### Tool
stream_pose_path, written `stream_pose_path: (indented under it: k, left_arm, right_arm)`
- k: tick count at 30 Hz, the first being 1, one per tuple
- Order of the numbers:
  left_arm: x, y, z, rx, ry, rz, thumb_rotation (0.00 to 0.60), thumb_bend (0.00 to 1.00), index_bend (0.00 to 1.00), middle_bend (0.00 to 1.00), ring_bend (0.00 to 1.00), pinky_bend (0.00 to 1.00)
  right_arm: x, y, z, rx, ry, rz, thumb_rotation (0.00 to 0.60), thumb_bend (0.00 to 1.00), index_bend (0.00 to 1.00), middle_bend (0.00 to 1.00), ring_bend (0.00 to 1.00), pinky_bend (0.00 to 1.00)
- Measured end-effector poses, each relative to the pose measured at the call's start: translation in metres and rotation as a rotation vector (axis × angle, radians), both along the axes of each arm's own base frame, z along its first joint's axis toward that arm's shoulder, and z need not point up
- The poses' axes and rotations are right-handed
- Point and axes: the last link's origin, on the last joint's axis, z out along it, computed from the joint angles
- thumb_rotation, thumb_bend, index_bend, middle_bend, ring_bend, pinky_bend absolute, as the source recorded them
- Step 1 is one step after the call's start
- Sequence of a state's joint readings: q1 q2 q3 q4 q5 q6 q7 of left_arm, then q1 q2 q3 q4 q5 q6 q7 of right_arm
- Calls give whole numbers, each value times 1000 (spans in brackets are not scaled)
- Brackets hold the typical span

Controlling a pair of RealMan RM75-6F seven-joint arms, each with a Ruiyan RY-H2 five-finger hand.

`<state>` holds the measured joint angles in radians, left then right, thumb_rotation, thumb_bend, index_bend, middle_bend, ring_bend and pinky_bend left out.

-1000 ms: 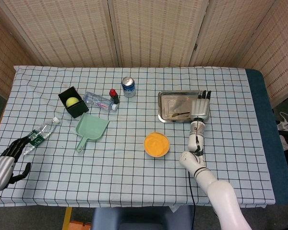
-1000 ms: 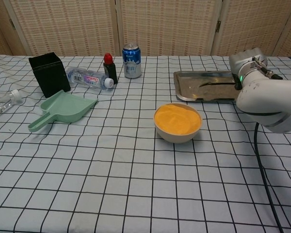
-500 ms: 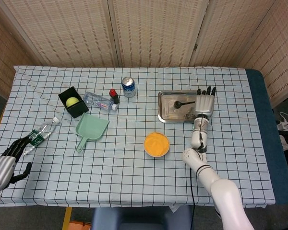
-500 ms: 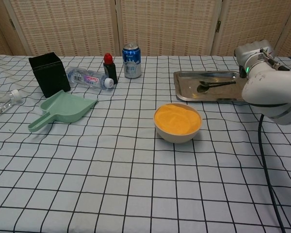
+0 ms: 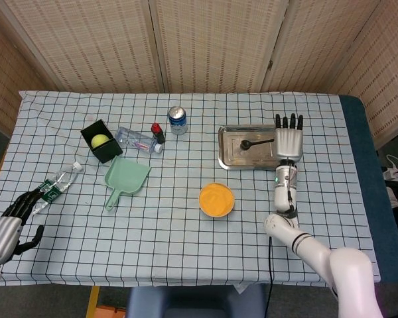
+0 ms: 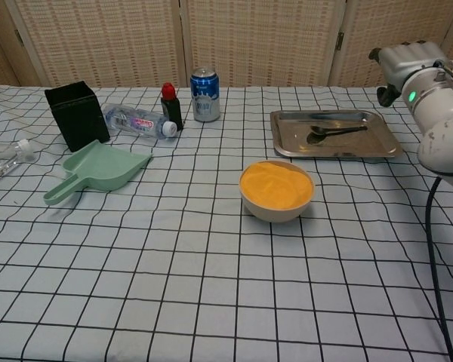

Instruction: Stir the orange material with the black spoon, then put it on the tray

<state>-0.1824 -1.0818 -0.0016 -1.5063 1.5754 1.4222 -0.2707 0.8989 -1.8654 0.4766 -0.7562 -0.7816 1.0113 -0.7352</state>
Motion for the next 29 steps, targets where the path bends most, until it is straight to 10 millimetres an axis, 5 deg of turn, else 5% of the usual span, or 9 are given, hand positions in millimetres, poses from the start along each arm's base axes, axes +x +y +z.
stream_pose_path:
  k: [3, 8, 13, 19, 25, 29]
  left_arm:
    - [0, 0, -2, 1, 13, 1, 600, 521, 0, 16, 0, 189]
    - [3, -1, -4, 14, 37, 0, 600, 521, 0, 15, 0, 189]
    - [6, -2, -6, 31, 62, -6, 600, 522, 0, 11, 0, 189]
    - [8, -3, -9, 57, 96, -7, 600, 521, 0, 0, 0, 179]
    - [11, -4, -8, 123, 134, -32, 600, 514, 0, 0, 0, 120]
    - [10, -4, -10, 133, 149, -29, 600, 512, 0, 0, 0, 110]
  right_arm:
    - [5, 25, 10, 28, -64, 70, 600, 334, 43, 74, 0, 0]
    - [1, 94, 50, 58, -173, 185, 600, 255, 24, 49, 0, 0]
    - [-28, 180, 102, 62, -195, 263, 600, 245, 17, 5, 0, 0]
    - [-75, 274, 122, 36, -161, 240, 600, 245, 0, 0, 0, 0]
    - [-109, 311, 132, -18, -158, 206, 600, 244, 3, 0, 0, 0]
    - [-111, 316, 138, -45, -171, 211, 600, 243, 8, 0, 0, 0]
